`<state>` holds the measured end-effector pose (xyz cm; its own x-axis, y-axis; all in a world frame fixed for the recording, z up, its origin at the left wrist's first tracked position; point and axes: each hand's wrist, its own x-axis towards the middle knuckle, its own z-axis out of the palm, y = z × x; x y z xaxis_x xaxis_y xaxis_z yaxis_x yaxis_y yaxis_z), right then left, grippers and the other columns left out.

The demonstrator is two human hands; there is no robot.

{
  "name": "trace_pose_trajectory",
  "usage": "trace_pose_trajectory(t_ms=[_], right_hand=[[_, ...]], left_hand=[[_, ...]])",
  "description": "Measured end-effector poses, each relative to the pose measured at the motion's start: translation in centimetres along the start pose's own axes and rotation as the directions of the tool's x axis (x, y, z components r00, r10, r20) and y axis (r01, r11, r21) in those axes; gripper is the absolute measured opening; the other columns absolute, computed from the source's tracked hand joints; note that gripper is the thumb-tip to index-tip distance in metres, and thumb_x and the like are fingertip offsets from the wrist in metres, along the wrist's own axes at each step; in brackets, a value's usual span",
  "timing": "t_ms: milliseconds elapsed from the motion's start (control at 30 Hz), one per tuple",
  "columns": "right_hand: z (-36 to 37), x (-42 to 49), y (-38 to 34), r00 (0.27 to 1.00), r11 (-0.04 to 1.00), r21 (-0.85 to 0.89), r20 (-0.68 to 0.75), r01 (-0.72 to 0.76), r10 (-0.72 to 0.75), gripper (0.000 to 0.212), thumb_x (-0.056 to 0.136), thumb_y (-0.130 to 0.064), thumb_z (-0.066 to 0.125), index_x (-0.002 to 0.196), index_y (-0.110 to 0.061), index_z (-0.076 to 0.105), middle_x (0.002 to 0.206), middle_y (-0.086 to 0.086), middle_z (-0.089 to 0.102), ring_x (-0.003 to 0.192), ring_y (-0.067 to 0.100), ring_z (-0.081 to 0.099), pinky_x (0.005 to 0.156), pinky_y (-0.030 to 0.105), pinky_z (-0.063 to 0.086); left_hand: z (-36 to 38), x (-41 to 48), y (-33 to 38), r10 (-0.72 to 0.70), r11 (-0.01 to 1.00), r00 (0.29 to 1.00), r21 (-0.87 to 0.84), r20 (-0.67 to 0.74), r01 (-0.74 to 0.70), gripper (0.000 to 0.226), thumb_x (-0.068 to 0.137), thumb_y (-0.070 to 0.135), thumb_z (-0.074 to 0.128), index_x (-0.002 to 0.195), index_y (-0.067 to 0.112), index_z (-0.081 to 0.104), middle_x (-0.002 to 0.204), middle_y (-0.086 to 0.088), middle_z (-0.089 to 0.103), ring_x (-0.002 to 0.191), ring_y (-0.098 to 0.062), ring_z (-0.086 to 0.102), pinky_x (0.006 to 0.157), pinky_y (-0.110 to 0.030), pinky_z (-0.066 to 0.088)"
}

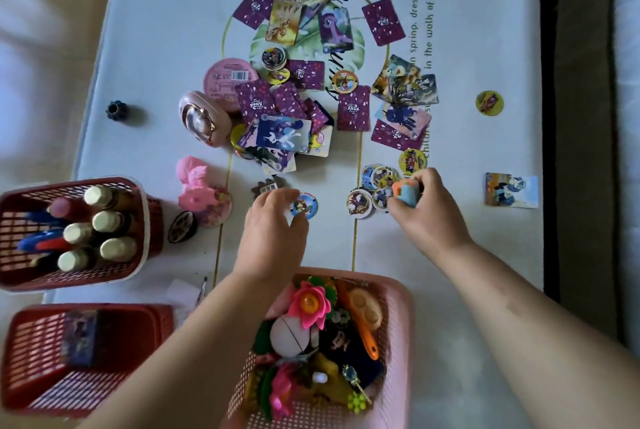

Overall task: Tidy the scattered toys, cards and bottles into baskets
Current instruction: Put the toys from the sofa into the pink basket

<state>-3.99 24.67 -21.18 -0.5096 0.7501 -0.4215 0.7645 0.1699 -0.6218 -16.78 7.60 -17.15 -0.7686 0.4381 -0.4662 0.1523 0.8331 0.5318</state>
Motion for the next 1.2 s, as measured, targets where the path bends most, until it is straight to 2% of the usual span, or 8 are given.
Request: trace_pose_trajectory(t_ms=[200, 367, 567, 700, 800, 1000, 1100, 1200], right_hand=[[-1.9, -7.7, -5.7, 0.954, 0.935, 0.287, 0.150, 0.211, -0.261, 0.028, 0.078, -0.019, 0.070, 0.088, -0.023, 0.044, 0.074, -0.010, 0.059, 0.062, 0.006, 0.056, 0.058, 0.020, 0.048], [-1.1, -11.0, -6.6, 0.751, 0.906, -0.015, 0.566, 0.424, -0.341, 0.029, 0.076, -0.053, 0.066, 0.093, -0.033, 0.053, 0.089, -0.018, 0.054, 0.078, 0.000, 0.054, 0.064, 0.016, 0.042], [1.9, -4.6, -4.6, 0.949, 0.933, -0.173, 0.043, 0.316, -0.313, 0.019, 0.087, -0.034, 0.060, 0.100, -0.021, 0.066, 0.107, 0.001, 0.056, 0.092, 0.018, 0.058, 0.079, 0.034, 0.051], [4.4, 1.2, -3.0, 0.992, 0.874, -0.483, 0.076, -0.051, 0.100, 0.042, 0.092, -0.025, 0.055, 0.133, -0.025, 0.051, 0.147, 0.014, 0.029, 0.127, 0.039, 0.035, 0.102, 0.039, 0.037], [5.2, 2.5, -2.5, 0.998, 0.851, -0.523, 0.016, -0.050, 0.068, 0.035, 0.091, -0.014, 0.054, 0.127, -0.016, 0.057, 0.137, 0.013, 0.040, 0.120, 0.036, 0.041, 0.095, 0.037, 0.040], [3.4, -0.8, -4.7, 0.997, 0.987, -0.152, -0.043, 0.061, -0.068, 0.027, 0.087, -0.019, 0.062, 0.113, -0.015, 0.055, 0.093, 0.001, 0.066, 0.079, 0.018, 0.061, 0.070, 0.026, 0.044], [1.9, -5.1, -7.4, 0.969, 0.966, 0.240, 0.197, 0.096, -0.145, 0.023, 0.088, -0.017, 0.063, 0.108, -0.015, 0.052, 0.071, 0.003, 0.069, 0.060, 0.008, 0.062, 0.060, 0.017, 0.042], [1.1, -8.6, -7.9, 0.865, 0.986, 0.132, 0.477, 0.106, -0.157, 0.013, 0.086, -0.032, 0.065, 0.095, -0.023, 0.062, 0.070, 0.000, 0.070, 0.062, 0.012, 0.065, 0.059, 0.026, 0.049]], left_hand=[[-2.8, 1.4, -2.1, -0.022, 1.000, 1.000, 0.020, -0.011, 0.022, 0.036, 0.090, 0.016, 0.058, 0.126, 0.016, 0.059, 0.127, -0.006, 0.056, 0.119, -0.025, 0.050, 0.100, -0.034, 0.039], [-4.1, 1.9, -4.2, -0.025, 0.999, 0.999, 0.045, 0.023, 0.024, 0.039, 0.089, 0.016, 0.059, 0.128, 0.017, 0.058, 0.131, -0.007, 0.055, 0.123, -0.026, 0.049, 0.103, -0.036, 0.040], [-3.8, 2.5, -6.4, -0.058, 0.994, 0.997, 0.097, 0.043, 0.054, 0.039, 0.091, 0.015, 0.054, 0.130, 0.019, 0.056, 0.135, -0.006, 0.053, 0.125, -0.025, 0.049, 0.103, -0.035, 0.040], [-2.6, 3.8, -6.8, 0.085, 0.974, 0.979, 0.192, 0.184, -0.121, 0.047, 0.092, 0.012, 0.051, 0.138, 0.022, 0.052, 0.143, -0.007, 0.044, 0.131, -0.031, 0.041, 0.107, -0.036, 0.034], [-1.2, 5.8, -6.3, 0.133, 0.911, 0.944, 0.338, 0.302, -0.236, 0.063, 0.091, 0.014, 0.052, 0.149, 0.030, 0.033, 0.156, -0.006, 0.022, 0.138, -0.035, 0.025, 0.111, -0.043, 0.030], [-0.4, 8.2, -6.0, 0.200, 0.833, 0.955, 0.474, 0.221, -0.284, 0.049, 0.086, 0.019, 0.060, 0.131, 0.018, 0.042, 0.129, -0.014, 0.041, 0.118, -0.036, 0.039, 0.090, -0.043, 0.045], [-2.3, 7.1, -4.5, 0.099, 0.966, 0.982, 0.220, 0.160, -0.134, 0.059, 0.080, 0.032, 0.068, 0.131, 0.019, 0.043, 0.125, -0.014, 0.046, 0.116, -0.034, 0.046, 0.097, -0.041, 0.041], [-5.2, 2.8, -3.4, 0.124, 0.991, 0.983, -0.069, 0.137, -0.115, 0.057, 0.076, 0.030, 0.069, 0.129, 0.025, 0.047, 0.119, -0.005, 0.051, 0.108, -0.024, 0.053, 0.097, -0.035, 0.044]])
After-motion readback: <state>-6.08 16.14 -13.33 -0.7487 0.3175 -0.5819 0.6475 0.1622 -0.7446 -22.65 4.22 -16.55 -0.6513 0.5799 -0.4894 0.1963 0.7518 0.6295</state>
